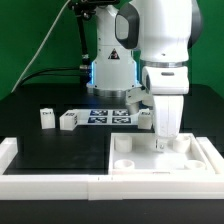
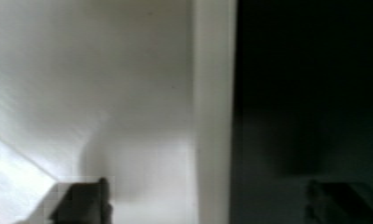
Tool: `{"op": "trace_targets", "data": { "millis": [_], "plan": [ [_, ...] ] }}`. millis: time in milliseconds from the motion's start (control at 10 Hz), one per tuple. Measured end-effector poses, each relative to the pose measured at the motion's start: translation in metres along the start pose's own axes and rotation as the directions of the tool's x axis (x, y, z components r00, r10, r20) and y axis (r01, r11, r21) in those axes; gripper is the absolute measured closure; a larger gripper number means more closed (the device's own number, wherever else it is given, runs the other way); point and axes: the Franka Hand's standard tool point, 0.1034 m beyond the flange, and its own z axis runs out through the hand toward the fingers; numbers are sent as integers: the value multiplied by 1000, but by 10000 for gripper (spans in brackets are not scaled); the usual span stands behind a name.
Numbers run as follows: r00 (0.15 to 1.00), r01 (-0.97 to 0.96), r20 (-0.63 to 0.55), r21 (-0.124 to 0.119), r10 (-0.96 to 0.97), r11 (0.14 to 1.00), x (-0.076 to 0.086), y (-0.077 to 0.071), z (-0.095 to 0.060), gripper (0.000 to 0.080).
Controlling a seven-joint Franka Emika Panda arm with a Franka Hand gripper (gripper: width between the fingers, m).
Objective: Assemble one leg
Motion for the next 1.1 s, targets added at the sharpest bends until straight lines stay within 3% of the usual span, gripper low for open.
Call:
{"op": "trace_targets", "data": {
  "millis": [200,500,700,900,1000,1100],
  "plan": [
    [1000,0,0,0,0,1000,0,0,0,162],
    [1000,-20,-2,-2,20,1000,-1,-1,-1,153],
    [983,-183,0,-9,183,983,-2,-25,-18,151],
    [936,-352,12,-19,352,936,8,-49,-40,151],
    [910,-413,13,-23,414,910,17,-60,-45,151],
    [909,-416,13,-22,416,909,19,-62,-45,151]
  ]
}}
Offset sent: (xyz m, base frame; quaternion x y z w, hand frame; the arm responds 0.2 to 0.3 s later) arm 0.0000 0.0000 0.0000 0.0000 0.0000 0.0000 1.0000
